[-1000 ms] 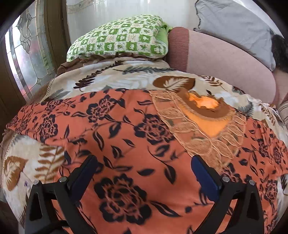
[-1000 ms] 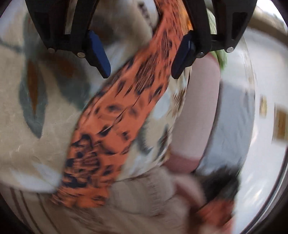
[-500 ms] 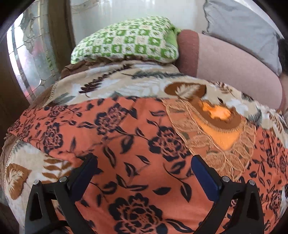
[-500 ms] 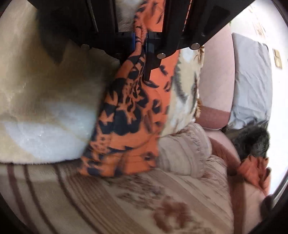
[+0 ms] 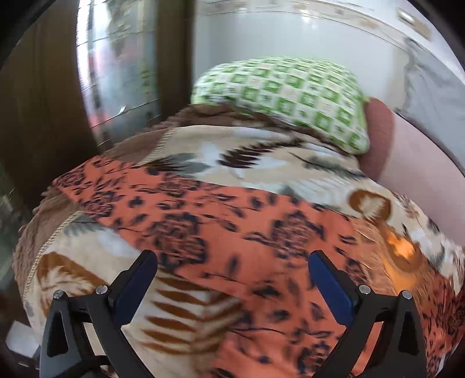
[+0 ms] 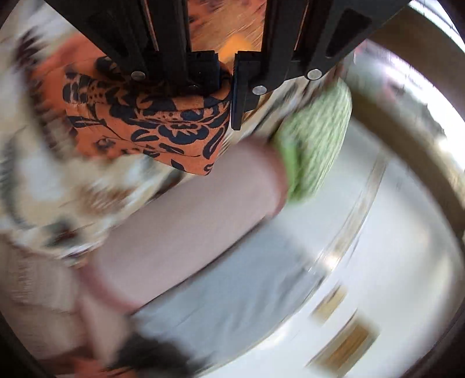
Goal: Fold small clothes
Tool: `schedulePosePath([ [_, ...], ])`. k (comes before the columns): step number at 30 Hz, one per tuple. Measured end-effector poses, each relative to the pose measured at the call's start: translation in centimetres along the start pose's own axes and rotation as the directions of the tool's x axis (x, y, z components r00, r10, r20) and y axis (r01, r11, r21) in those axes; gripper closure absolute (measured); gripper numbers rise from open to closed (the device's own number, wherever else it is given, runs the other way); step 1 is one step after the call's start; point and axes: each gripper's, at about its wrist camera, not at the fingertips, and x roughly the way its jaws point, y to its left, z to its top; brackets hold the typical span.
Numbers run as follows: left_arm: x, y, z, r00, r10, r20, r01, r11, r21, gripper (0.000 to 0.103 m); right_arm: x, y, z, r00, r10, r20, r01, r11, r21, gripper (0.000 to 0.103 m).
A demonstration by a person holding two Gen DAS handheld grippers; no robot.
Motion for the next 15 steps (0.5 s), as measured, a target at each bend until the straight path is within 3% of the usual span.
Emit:
schedulePosePath([
  [4, 0.5, 3.9, 1.1, 1.0, 0.025, -0.009, -0.026, 0.998, -0.064, 0.0, 7.3, 7.1, -8.3, 0.988, 0.016, -0.156, -0.031, 0.995, -0.096, 0.097],
  [7, 1.1, 6.0, 1.6, 0.999, 0.048, -0.025, -0.049, 0.995, -0.082, 0.0, 12.8, 10.6, -14.2, 0.954, -0.017, -0.298, -0.029, 0.988, -0.149, 0.092],
  [9, 1.6, 7.1, 1.8, 0.998, 0.052, -0.045, -0.056, 0.994, -0.094, 0.0, 15.6, 12.4, -18.0, 0.915, -0.096, -0.393, 0.004, 0.974, -0.228, 0.087],
  [12, 2.4, 8.3, 2.0, 0.996, 0.048, -0.078, -0.056, 0.992, -0.11, 0.0, 19.0, 13.3, -22.4, 0.837, -0.261, -0.482, 0.059, 0.917, -0.395, 0.081],
  [14, 2.5, 8.7, 2.0, 0.995, 0.039, -0.091, -0.049, 0.992, -0.12, 0.0, 17.9, 12.9, -23.1, 0.863, -0.25, -0.439, 0.039, 0.899, -0.435, 0.079],
  [15, 2.6, 8.8, 2.0, 0.995, 0.034, -0.097, -0.046, 0.991, -0.123, 0.0, 17.4, 12.6, -23.0, 0.862, -0.23, -0.452, 0.019, 0.905, -0.424, 0.079],
])
